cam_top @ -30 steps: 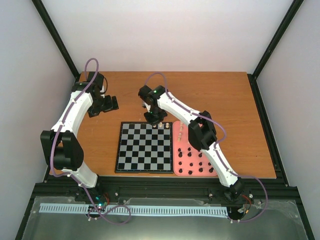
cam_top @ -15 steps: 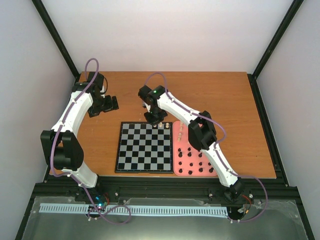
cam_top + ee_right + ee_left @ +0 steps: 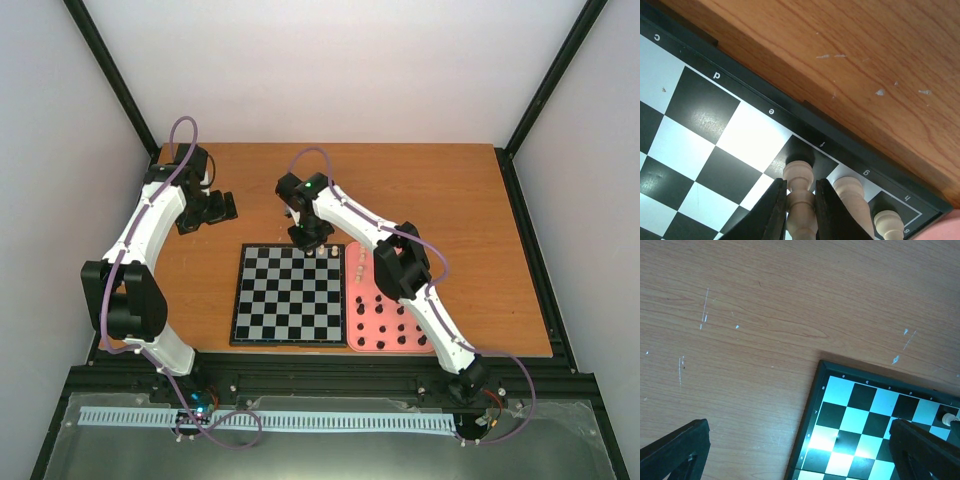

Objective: Set up the chess pieces on the board
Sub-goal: Place the chess piece on the chessboard.

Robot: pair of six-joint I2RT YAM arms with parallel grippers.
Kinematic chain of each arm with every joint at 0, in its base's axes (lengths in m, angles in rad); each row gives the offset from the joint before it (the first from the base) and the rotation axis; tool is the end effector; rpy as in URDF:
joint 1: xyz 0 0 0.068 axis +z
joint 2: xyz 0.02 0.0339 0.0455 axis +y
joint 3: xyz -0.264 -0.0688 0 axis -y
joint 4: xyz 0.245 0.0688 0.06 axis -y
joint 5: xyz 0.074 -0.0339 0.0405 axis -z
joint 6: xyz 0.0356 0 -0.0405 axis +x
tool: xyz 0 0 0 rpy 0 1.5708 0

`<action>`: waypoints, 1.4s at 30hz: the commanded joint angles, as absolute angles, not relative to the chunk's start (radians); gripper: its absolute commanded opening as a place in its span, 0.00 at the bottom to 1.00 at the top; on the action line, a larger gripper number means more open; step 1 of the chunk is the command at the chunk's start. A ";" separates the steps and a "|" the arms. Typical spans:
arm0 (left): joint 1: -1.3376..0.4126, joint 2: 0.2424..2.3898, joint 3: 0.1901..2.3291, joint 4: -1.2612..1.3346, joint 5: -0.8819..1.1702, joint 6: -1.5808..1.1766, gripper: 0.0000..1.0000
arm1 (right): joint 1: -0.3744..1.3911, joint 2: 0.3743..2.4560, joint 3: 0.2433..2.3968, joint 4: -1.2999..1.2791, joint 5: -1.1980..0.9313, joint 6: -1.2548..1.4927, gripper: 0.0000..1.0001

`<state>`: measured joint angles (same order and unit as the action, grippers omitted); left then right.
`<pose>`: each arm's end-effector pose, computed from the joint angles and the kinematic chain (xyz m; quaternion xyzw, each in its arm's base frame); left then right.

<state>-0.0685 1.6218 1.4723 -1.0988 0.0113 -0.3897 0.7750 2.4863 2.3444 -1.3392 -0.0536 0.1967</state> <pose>0.3186 -0.0223 0.2960 -0.1569 0.9745 -0.0419 0.1551 0.3488 0.3443 0.1900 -0.2859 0.9568 0.0446 0.0271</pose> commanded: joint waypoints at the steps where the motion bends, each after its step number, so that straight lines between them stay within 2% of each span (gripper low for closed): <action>1: -0.070 1.604 1.484 -1.095 0.017 -0.400 1.00 | 0.789 2.496 2.378 -1.349 -0.037 0.178 0.15; 16: -0.069 1.604 1.484 -1.094 0.022 -0.399 1.00 | 0.793 2.482 2.377 -1.346 -0.045 0.167 0.24; 21: -0.069 1.604 1.484 -1.094 0.023 -0.398 1.00 | 0.795 2.457 2.375 -1.320 -0.043 0.157 0.37; 25: -0.070 1.602 1.486 -1.094 0.024 -0.397 1.00 | 0.795 2.433 2.376 -1.300 -0.036 0.151 0.38; 32: -0.070 1.604 1.485 -1.094 0.024 -0.398 1.00 | 0.791 2.377 2.379 -1.281 0.021 0.152 0.56; 37: -0.070 1.604 1.484 -1.094 0.027 -0.397 1.00 | 0.746 2.314 2.360 -1.270 0.044 0.210 0.56; 42: -0.070 1.605 1.485 -1.092 0.029 -0.397 1.00 | 0.658 2.234 2.230 -1.256 0.095 0.267 0.54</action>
<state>-0.0685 1.6218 1.4723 -1.0988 0.0151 -0.3897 0.7341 2.3146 2.3096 -1.2617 0.0326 0.2050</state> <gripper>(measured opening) 0.999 0.546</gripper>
